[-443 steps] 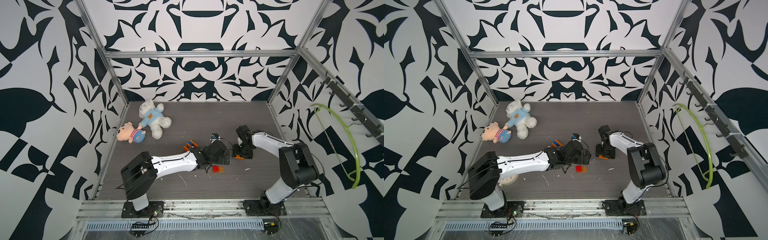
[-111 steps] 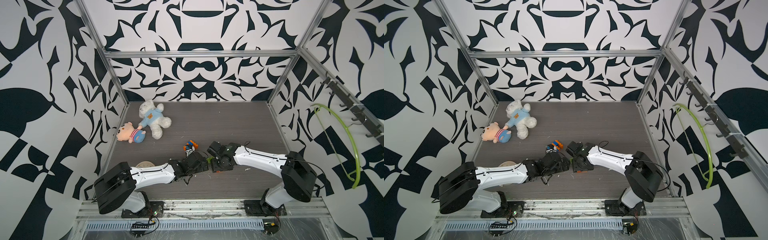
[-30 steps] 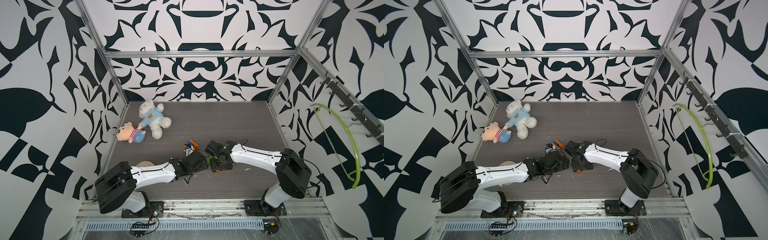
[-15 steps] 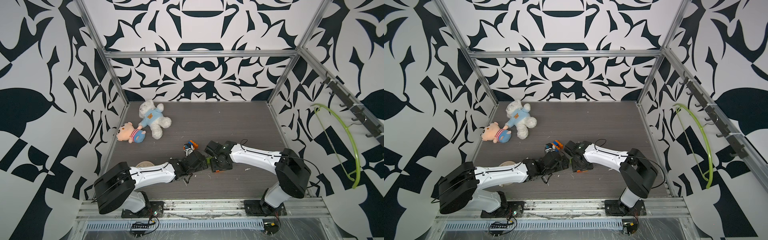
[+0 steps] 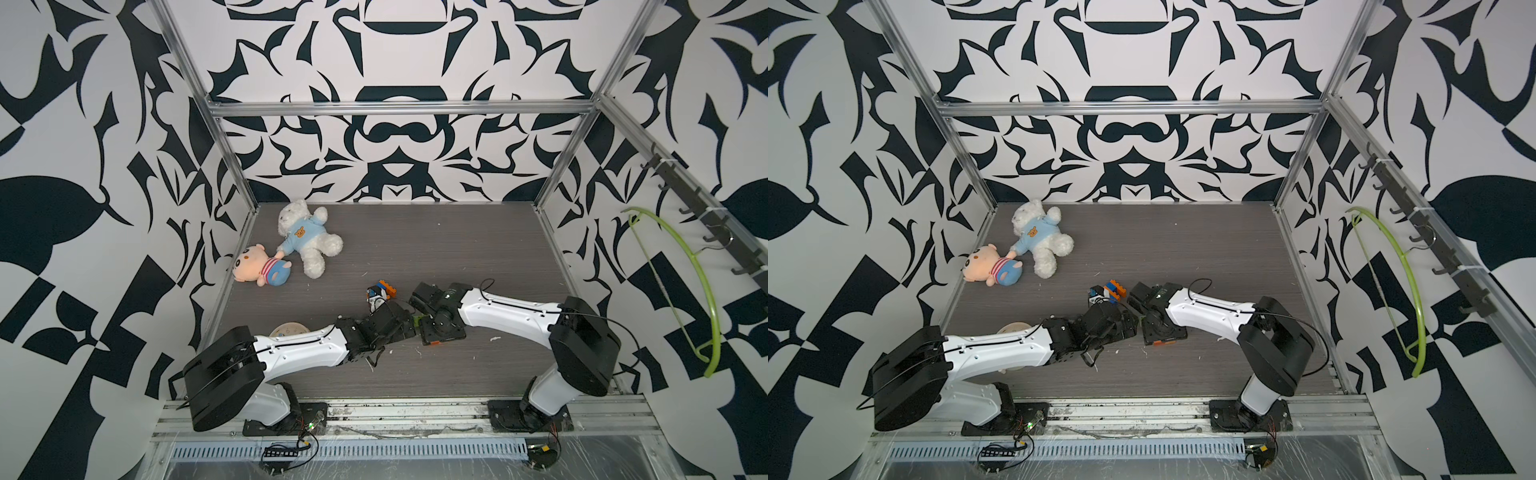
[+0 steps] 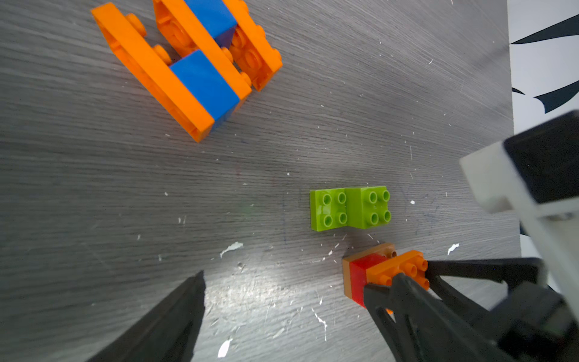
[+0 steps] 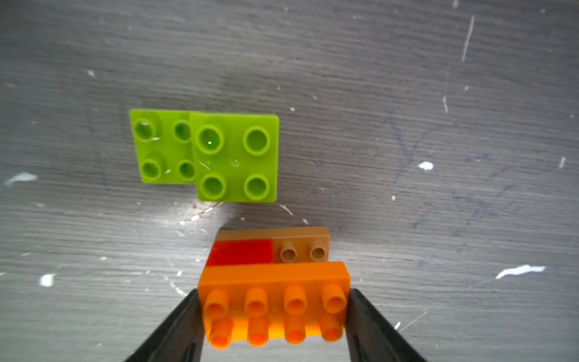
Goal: Assemble the number 5 with lego
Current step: Assemble the lego brick with the lego brick, then pick up the lego brick from the center of the board.
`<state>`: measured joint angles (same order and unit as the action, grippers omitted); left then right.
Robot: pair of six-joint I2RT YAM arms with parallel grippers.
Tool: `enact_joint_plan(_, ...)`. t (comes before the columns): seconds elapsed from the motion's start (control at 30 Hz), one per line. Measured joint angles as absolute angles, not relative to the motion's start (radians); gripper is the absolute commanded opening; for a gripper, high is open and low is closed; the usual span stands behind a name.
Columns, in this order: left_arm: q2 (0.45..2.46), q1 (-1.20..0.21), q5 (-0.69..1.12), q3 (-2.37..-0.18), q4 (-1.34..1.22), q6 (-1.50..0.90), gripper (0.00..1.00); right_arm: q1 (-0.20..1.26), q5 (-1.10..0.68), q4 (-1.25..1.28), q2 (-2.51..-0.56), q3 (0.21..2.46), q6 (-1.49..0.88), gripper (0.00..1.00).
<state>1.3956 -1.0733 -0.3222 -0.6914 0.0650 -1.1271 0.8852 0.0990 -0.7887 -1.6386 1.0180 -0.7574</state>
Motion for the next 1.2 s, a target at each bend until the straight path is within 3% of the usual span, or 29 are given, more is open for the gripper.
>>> enact_joint_plan(0.5, 1.396, -1.073, -0.321, -0.691, 0.065, -1.126, 0.99, 0.885, 0.105, -0.764, -1.596, 0.974, -0.755, 0.94)
enact_joint_plan(0.73, 1.397, -1.073, -0.316, -0.691, 0.064, -1.121, 0.99, 0.863, 0.079, -0.688, -1.596, 0.935, -0.726, 0.93)
enact_joint_plan(1.03, 1.397, -1.073, -0.316, -0.691, 0.064, -1.121, 0.99, 0.835, 0.038, -0.636, -1.621, 0.891, -0.695, 0.79)
enact_joint_plan(1.2, 1.398, -1.073, -0.315, -0.691, 0.064, -1.122, 0.99, 0.835, 0.036, -0.631, -1.621, 0.888, -0.69, 0.81)
